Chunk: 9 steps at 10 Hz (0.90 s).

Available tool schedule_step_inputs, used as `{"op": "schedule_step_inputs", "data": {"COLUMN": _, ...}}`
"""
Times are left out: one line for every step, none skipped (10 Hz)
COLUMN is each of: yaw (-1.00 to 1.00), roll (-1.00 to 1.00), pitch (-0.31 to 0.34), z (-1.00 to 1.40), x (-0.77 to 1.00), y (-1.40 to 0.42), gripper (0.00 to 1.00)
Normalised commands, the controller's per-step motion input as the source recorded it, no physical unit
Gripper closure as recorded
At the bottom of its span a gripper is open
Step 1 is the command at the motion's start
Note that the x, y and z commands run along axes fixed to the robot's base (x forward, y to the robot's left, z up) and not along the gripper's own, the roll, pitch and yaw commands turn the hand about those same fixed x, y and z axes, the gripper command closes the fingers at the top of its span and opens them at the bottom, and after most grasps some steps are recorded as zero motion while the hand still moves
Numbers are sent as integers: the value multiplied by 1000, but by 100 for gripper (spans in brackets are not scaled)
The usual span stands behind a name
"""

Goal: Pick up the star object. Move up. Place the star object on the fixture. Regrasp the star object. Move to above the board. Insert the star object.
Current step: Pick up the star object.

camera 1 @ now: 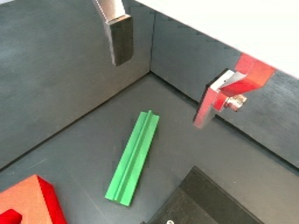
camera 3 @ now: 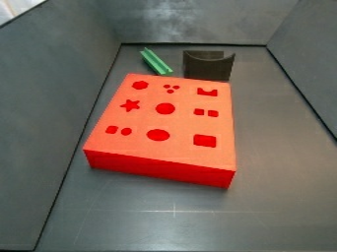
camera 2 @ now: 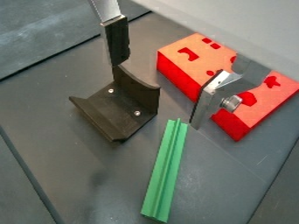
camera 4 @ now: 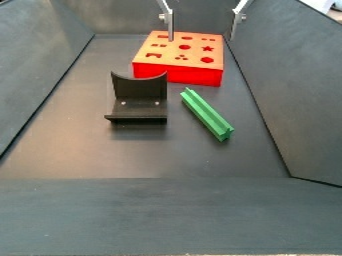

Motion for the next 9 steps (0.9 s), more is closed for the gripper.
{"op": "schedule_step_inputs", "data": {"yaw": 0, "roll": 0, "pitch": 0, "z": 0, "x": -17, "y": 31, "gripper": 0}}
{"op": "schedule_step_inputs", "data": {"yaw": 60, "roll": 0, "pitch": 0, "z": -23, "x": -9, "y": 120, "gripper": 0}}
{"op": "schedule_step_inputs", "data": {"yaw": 3, "roll": 0, "pitch": 43, "z": 0, "x": 0, "y": 89, "gripper": 0}}
{"op": "schedule_step_inputs", "data": {"yaw": 111, "roll": 0, "pitch": 30, "z": -80, "x": 0, "y": 117, "gripper": 0}}
{"op": "schedule_step_inputs", "data": {"yaw": 446, "roll": 84, "pitch": 0, "z": -463, "x": 29, "y": -146, "gripper": 0}}
{"op": "schedule_step_inputs", "data": {"yaw": 1000, "roll": 0, "pitch": -71, "z": -711, "x": -51, "y": 37, "gripper": 0}}
{"op": "schedule_step_inputs", "data": {"yaw": 1000, "roll": 0, "pitch": -31, "z": -709, "x": -20, "y": 49, "gripper": 0}}
{"op": "schedule_step_inputs", "data": {"yaw": 1000, "roll": 0, "pitch": -27, "z": -703, "x": -17, "y": 43, "gripper": 0}}
{"op": "schedule_step_inputs", "data": {"yaw": 1000, "roll": 0, "pitch": -29, "z": -703, "x": -20, "y": 40, "gripper": 0}}
